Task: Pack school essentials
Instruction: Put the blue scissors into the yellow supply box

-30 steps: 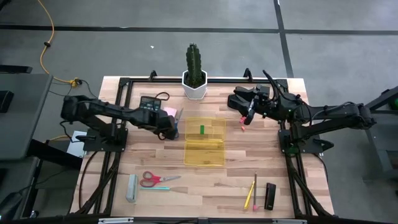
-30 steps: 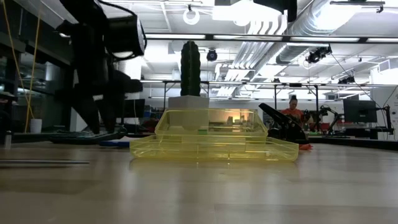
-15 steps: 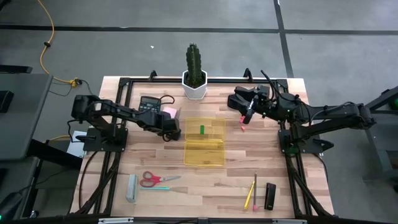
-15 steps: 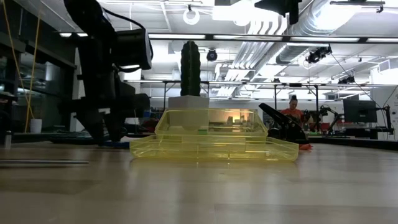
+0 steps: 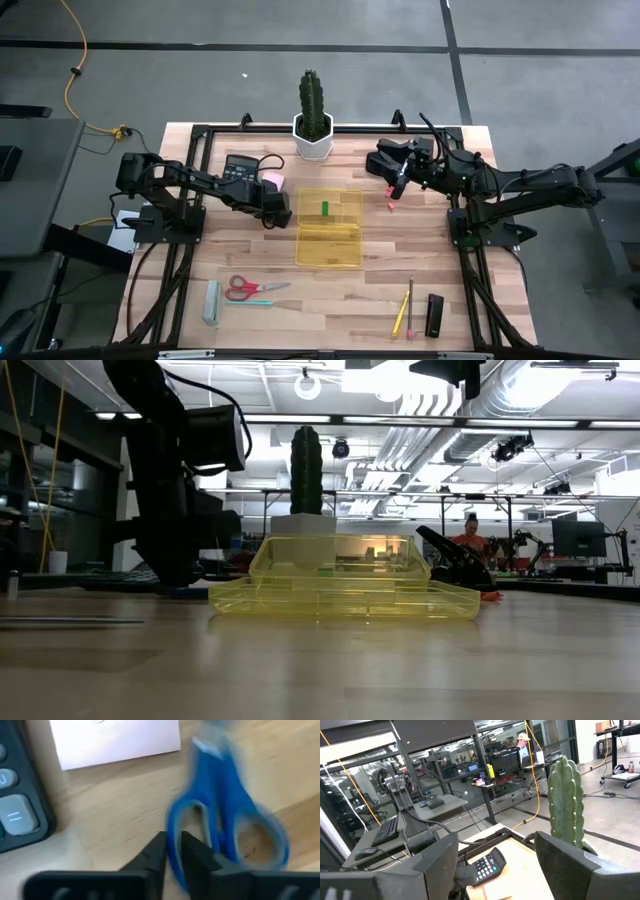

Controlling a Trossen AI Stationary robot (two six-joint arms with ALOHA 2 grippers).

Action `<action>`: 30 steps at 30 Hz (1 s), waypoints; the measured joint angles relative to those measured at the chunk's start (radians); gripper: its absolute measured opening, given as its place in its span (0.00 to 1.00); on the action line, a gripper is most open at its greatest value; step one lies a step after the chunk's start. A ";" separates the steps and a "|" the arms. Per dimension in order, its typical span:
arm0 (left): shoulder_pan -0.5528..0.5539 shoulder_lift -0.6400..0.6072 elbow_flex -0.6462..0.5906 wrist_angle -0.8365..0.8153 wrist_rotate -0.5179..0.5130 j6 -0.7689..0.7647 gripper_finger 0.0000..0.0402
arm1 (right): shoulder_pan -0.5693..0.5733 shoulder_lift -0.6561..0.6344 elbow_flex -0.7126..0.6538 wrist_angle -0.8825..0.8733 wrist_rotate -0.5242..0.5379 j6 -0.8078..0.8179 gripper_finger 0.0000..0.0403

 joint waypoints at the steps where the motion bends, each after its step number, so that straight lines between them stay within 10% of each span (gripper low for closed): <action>1: -0.005 -0.005 -0.001 -0.001 -0.003 0.002 0.03 | 0.000 0.000 0.000 0.000 0.000 0.000 0.63; 18: -0.014 -0.472 -0.005 -0.255 -0.167 -0.004 0.01 | 0.000 0.000 0.000 -0.004 0.000 -0.003 0.63; 30: -0.047 -0.696 0.112 0.221 -0.221 0.511 0.00 | 0.000 0.000 0.000 0.032 -0.033 -0.003 0.63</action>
